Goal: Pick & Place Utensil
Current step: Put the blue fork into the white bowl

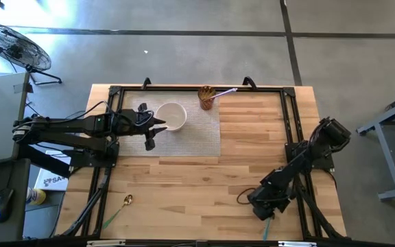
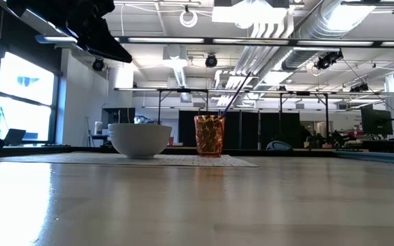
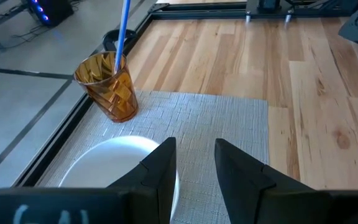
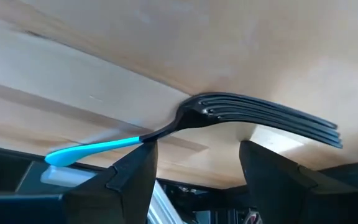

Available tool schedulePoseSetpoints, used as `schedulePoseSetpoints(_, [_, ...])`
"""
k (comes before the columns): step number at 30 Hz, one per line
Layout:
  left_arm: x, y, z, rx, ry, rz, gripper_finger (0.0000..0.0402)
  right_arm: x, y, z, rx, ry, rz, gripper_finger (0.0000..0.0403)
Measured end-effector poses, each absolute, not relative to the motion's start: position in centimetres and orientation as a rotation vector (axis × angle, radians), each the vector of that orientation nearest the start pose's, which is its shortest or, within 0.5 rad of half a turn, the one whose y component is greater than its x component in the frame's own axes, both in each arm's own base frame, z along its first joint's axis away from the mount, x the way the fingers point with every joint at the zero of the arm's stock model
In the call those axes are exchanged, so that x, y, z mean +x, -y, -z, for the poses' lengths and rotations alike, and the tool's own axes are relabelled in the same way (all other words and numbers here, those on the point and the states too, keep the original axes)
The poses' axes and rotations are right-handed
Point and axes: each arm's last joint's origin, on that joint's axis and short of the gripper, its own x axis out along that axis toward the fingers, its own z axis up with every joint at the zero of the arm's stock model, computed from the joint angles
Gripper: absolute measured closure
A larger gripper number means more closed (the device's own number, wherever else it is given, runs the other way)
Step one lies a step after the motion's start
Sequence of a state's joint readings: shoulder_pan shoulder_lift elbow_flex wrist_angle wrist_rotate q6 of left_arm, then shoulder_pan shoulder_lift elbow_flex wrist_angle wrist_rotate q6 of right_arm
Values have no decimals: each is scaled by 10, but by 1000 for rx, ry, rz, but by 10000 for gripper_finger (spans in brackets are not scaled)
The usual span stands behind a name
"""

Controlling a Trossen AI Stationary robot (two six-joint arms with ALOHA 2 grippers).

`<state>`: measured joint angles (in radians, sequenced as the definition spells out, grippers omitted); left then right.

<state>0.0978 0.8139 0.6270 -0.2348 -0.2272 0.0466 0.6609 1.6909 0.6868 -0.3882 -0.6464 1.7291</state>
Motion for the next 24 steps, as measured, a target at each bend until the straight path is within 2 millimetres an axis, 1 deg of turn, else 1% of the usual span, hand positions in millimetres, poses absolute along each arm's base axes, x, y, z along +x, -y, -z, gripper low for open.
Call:
schedulePoseSetpoints(9, [177, -24, -270, 67, -429, -311, 293, 199, -150, -104, 1179, -1922, 387, 181])
schedulePoseSetpoints(14, [177, -24, -270, 45, -426, -317, 293, 207, -135, -113, 1168, -1799, 383, 181])
schedulePoseSetpoints(18, [177, -24, -269, 44, -426, -316, 293, 212, -124, -121, 1195, -1659, 458, 181])
schedulePoseSetpoints(21, [177, -24, -269, 42, -426, -309, 293, 213, -124, -126, 1282, -1606, 553, 181])
schedulePoseSetpoints(24, [177, -24, -269, 42, -428, -308, 293, 214, -134, -132, 1327, -1611, 573, 181])
